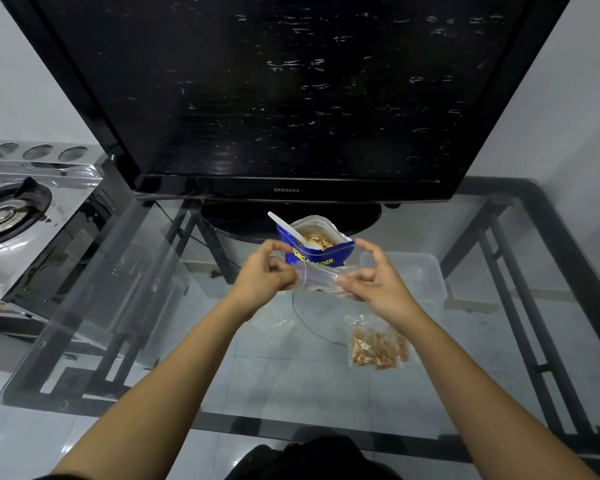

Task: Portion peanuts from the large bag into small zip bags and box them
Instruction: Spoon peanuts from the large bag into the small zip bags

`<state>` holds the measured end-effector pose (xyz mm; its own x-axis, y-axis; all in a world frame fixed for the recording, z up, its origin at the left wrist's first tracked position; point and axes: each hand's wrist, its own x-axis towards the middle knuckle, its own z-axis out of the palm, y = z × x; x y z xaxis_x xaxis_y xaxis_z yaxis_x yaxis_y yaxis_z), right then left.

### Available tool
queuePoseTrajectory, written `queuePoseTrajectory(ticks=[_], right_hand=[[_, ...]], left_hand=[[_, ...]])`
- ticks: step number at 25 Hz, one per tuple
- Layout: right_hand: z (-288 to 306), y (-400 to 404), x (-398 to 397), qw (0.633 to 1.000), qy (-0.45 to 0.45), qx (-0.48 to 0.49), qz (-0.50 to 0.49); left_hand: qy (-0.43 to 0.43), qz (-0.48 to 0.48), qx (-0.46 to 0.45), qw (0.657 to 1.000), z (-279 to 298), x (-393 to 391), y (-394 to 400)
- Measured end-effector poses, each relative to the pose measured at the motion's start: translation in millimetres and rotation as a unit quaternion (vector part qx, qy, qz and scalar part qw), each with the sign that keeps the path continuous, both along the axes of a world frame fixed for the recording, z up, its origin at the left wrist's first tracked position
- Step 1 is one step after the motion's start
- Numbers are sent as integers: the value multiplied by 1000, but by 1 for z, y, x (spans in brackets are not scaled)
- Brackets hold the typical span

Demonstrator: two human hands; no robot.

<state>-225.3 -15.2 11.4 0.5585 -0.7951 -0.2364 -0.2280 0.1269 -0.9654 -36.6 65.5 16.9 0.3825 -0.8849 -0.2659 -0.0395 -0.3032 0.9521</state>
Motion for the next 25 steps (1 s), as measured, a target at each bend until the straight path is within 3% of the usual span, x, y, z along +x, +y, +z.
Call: queuePoseTrajectory(ticks=[7,10,12,15,21,25], right_hand=[[-5,-10,-1,998,6,6,-70],[-2,-9,5,974,110,-178,-90],[5,-7,10,940,133,-313,10],[8,-8,22,881,197,-406,140],[7,-17,33,925,94,-358,79],[3,-25,37,924,107,-351,105]], left_hand=[[-41,-1,-14,999,8,6,-7],[-78,2,-1,997,11,10,-14],[-78,-13,2,997,14,11,-18],[-65,-44,-3,997,18,11,-25],[-63,-79,-12,995,18,19,-34],[-48,-84,-15,995,14,21,-40]])
